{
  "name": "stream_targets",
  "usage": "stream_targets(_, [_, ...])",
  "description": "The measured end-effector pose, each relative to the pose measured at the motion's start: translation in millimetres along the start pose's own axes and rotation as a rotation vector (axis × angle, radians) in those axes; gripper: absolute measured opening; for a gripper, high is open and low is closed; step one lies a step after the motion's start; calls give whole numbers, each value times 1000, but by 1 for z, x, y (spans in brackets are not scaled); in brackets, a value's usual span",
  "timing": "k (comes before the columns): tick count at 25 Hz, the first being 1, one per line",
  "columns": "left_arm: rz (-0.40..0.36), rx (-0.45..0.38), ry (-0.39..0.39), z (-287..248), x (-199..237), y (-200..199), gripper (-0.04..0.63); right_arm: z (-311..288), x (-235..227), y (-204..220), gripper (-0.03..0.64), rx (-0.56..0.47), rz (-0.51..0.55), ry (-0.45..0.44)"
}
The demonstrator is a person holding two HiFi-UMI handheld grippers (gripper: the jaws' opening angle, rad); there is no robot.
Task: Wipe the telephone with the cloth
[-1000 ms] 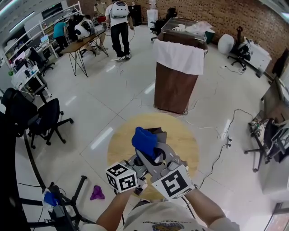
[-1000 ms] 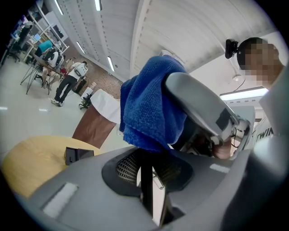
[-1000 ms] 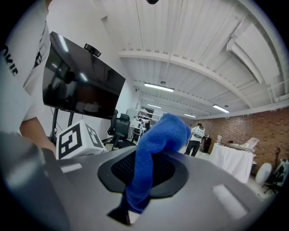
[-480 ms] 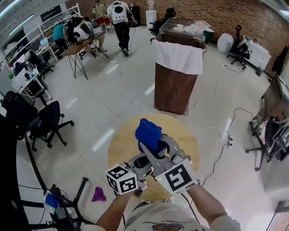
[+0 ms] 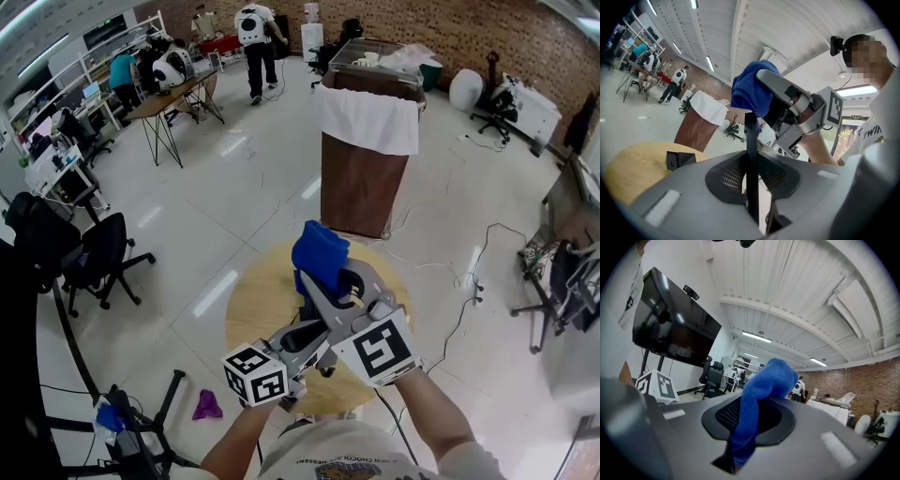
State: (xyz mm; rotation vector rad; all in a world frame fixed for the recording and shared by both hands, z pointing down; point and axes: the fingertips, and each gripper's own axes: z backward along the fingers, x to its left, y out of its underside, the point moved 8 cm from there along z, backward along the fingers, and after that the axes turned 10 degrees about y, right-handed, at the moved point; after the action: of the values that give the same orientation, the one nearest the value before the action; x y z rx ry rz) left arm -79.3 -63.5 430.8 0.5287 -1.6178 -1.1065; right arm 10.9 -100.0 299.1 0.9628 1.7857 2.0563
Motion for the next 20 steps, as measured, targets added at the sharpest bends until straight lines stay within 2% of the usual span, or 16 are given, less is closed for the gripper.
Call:
stream_targets(8, [14, -15, 13, 6, -1, 0, 64, -7, -9, -2, 63, -18, 10, 22])
stream_targets(13, [36, -51, 38, 11, -2, 1, 64, 1, -27, 4, 63, -15, -56, 75])
stream_targets(20, [50, -89, 58, 12, -2, -1, 64, 7, -33, 12, 63, 3, -39, 95])
